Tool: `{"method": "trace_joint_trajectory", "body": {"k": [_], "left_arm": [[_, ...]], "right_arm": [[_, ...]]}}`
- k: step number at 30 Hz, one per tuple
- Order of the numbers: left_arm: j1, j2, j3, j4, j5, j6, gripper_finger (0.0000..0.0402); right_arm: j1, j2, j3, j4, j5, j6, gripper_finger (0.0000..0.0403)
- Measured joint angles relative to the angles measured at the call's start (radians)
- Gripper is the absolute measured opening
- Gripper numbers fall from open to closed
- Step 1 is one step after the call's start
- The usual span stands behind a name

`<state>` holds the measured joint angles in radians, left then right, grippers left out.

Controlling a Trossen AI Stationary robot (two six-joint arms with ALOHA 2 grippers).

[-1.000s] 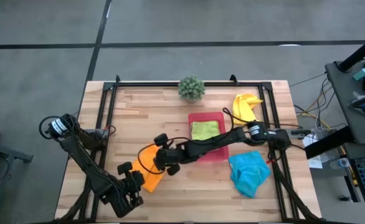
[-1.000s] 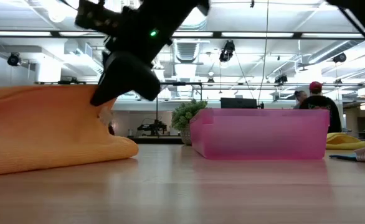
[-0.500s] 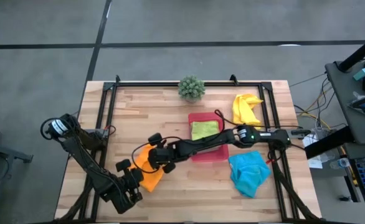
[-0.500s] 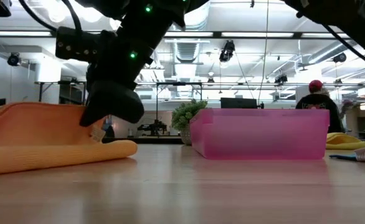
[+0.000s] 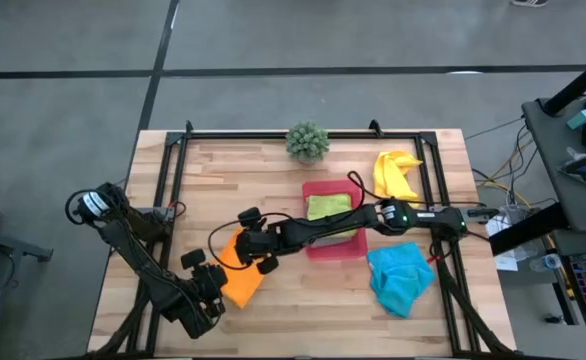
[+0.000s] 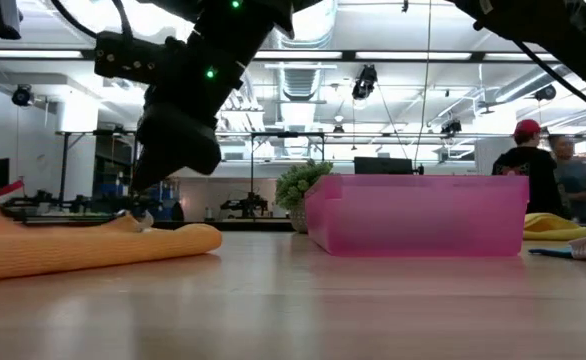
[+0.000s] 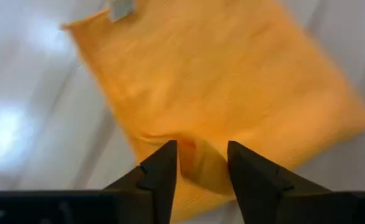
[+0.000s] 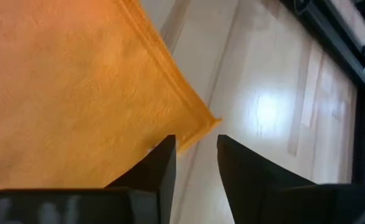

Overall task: Fold microfiber towels
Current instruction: Fold the orange towel, then put the orange towel into the red bin

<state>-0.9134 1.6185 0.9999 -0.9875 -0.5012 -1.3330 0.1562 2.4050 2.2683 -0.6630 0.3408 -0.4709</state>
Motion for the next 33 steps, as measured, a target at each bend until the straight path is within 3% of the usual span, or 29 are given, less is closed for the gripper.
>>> {"method": "trace_joint_trajectory", "body": {"k": [6,11,16,21,26,33], "left_arm": [[0.000,-0.026,0.015,-0.140,0.122,0.001,0.0138],[0.002,-0.060,0.017,-0.149,0.135,0.001,0.0138],[0.002,-0.081,0.033,-0.111,0.152,0.004,0.0138],[0.002,-0.062,0.001,0.060,0.132,0.054,0.0138],[0.008,-0.003,-0.045,0.082,0.094,0.053,0.0138],[0.019,0.013,-0.145,0.072,0.211,-0.050,0.0138]], "right_arm": [[0.004,-0.016,0.023,-0.113,-0.001,0.084,0.0111],[0.027,-0.022,0.014,-0.180,-0.049,0.169,0.0111],[0.063,-0.022,-0.029,-0.139,-0.132,0.217,0.0106],[0.084,-0.021,-0.084,-0.078,-0.132,0.231,0.0076],[0.088,-0.021,-0.137,-0.042,-0.132,0.254,0.0032],[0.088,-0.020,-0.190,-0.024,-0.129,0.280,0.0009]]}}
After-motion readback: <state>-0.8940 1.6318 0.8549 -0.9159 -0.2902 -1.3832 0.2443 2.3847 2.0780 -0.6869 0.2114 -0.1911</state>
